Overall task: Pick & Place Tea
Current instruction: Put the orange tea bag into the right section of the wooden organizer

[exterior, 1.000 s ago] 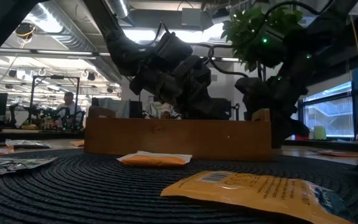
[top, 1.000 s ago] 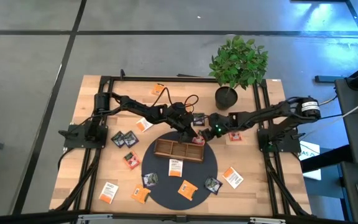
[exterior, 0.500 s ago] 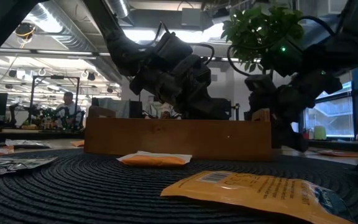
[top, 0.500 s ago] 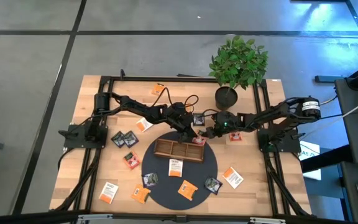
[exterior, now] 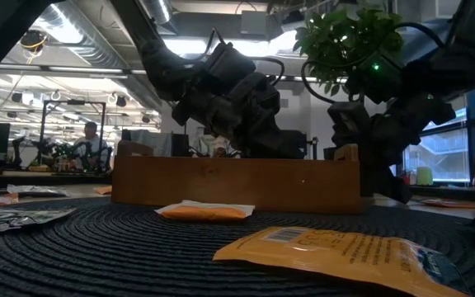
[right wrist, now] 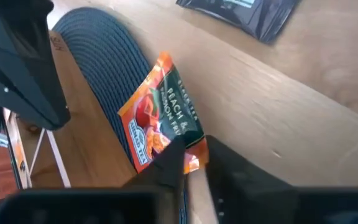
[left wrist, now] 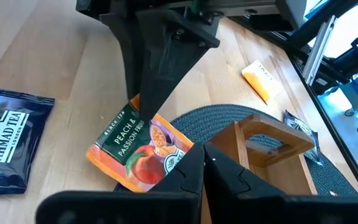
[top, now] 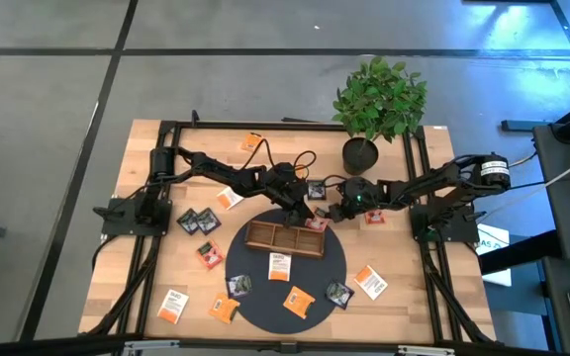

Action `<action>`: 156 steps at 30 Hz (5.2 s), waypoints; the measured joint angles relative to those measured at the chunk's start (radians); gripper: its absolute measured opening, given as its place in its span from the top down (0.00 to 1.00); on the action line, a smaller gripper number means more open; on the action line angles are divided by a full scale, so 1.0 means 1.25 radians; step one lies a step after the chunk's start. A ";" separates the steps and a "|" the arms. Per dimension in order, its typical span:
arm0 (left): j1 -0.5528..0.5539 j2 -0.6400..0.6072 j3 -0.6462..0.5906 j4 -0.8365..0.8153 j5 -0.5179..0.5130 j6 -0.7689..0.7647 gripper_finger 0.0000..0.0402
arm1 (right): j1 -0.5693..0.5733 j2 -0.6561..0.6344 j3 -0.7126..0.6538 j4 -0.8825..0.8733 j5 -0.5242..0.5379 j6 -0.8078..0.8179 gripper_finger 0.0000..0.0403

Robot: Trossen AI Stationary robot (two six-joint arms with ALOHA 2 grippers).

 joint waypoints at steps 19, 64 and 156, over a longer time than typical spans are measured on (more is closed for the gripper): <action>0.163 -0.302 0.000 -0.015 0.084 0.006 0.99 | 0.014 -0.297 0.077 -0.151 0.163 -0.198 1.00; 0.073 -0.535 -0.001 -0.375 -0.021 0.150 0.97 | 0.285 0.016 0.435 -0.569 0.321 -0.392 0.91; 0.038 -0.409 0.000 -0.262 -0.090 0.099 0.98 | 0.352 -0.069 0.161 -0.594 0.351 0.134 0.66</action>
